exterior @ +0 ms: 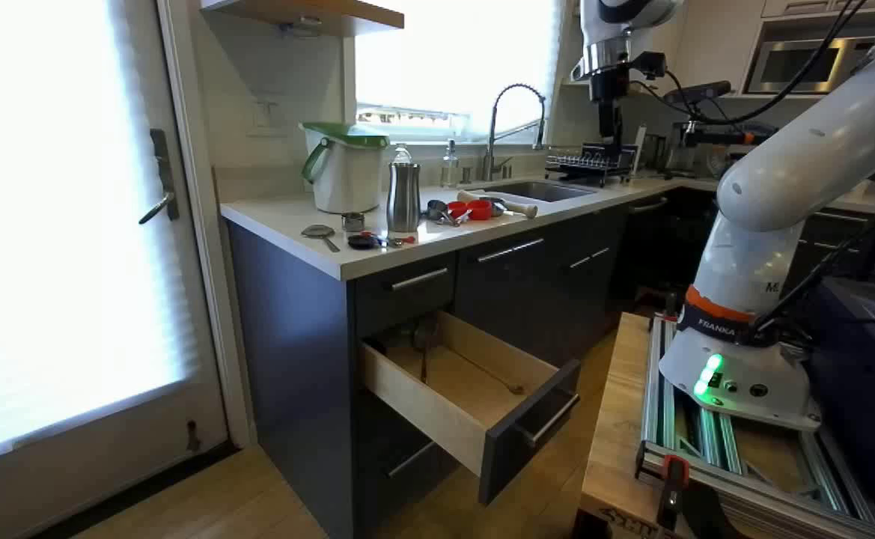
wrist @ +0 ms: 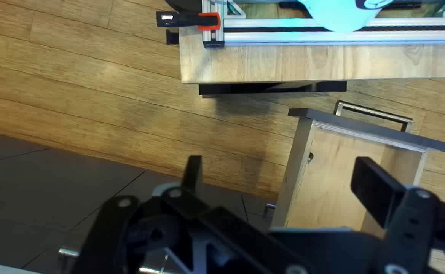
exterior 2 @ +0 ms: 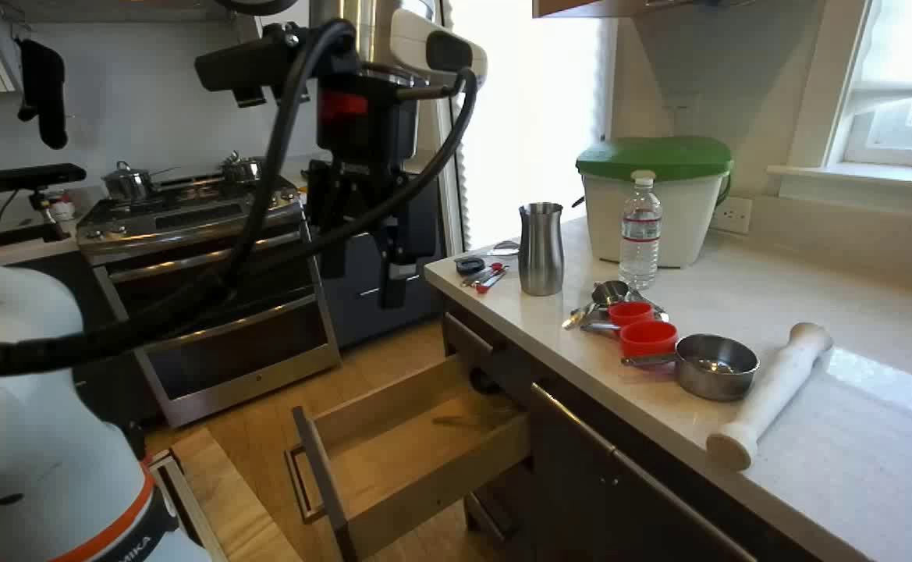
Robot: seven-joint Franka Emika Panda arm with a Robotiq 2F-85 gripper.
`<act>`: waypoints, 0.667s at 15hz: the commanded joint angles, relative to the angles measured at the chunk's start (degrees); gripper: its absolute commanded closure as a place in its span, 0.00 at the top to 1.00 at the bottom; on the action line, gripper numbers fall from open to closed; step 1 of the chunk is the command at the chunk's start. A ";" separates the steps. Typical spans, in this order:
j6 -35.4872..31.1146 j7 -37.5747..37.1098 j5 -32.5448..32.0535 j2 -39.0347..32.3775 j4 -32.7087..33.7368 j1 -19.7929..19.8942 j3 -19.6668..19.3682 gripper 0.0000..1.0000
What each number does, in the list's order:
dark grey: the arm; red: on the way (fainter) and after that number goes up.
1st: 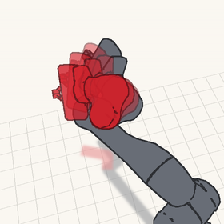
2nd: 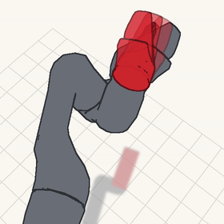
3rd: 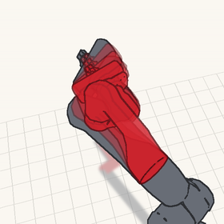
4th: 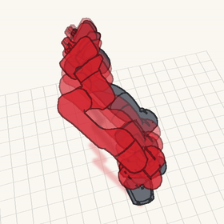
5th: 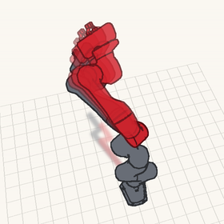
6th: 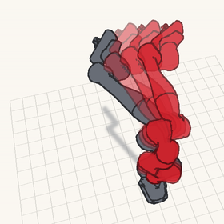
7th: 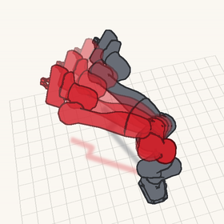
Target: Close the open drawer fully
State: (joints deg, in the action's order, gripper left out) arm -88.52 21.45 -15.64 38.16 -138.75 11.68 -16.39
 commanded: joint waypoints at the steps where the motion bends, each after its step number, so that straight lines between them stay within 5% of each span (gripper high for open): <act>1: 0.20 -0.37 -0.27 0.11 0.10 -0.77 -0.56 1.00; 10: -0.68 -0.62 -0.13 -0.78 -1.58 -1.92 0.42 1.00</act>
State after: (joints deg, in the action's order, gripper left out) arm -88.52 21.45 -15.64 38.09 -138.78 11.42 -16.38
